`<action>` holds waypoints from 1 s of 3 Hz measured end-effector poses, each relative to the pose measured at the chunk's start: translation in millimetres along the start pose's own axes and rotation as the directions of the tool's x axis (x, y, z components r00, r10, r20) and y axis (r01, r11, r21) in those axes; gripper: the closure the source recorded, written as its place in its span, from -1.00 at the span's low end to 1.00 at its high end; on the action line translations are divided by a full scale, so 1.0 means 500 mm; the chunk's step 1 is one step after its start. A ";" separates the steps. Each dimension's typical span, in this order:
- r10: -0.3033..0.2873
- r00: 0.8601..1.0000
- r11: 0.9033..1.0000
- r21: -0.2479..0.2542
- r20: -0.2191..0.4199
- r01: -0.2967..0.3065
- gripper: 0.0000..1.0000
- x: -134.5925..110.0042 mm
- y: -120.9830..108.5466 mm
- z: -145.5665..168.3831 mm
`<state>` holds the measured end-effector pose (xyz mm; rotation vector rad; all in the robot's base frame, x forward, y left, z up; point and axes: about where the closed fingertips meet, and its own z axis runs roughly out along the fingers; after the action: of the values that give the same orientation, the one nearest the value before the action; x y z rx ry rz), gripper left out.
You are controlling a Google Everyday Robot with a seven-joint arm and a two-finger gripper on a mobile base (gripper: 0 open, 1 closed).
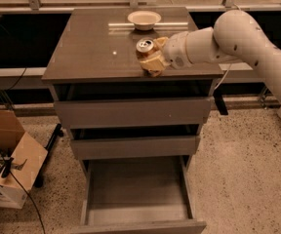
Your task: Pick orange can from bottom drawer and place on counter
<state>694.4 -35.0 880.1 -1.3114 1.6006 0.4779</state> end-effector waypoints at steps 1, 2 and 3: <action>0.091 0.994 0.996 0.015 0.062 -0.092 0.64 0.008 -0.038 0.017; 0.146 0.982 0.988 0.037 0.121 -0.151 0.15 0.002 -0.079 0.032; 0.148 0.981 0.988 0.034 0.125 -0.153 -0.31 0.000 -0.079 0.037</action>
Offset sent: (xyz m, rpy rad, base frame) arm 0.0684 -0.0093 0.0117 0.2636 0.0594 -0.1260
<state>738.1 -33.9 882.6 -1.1121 1.6053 0.6011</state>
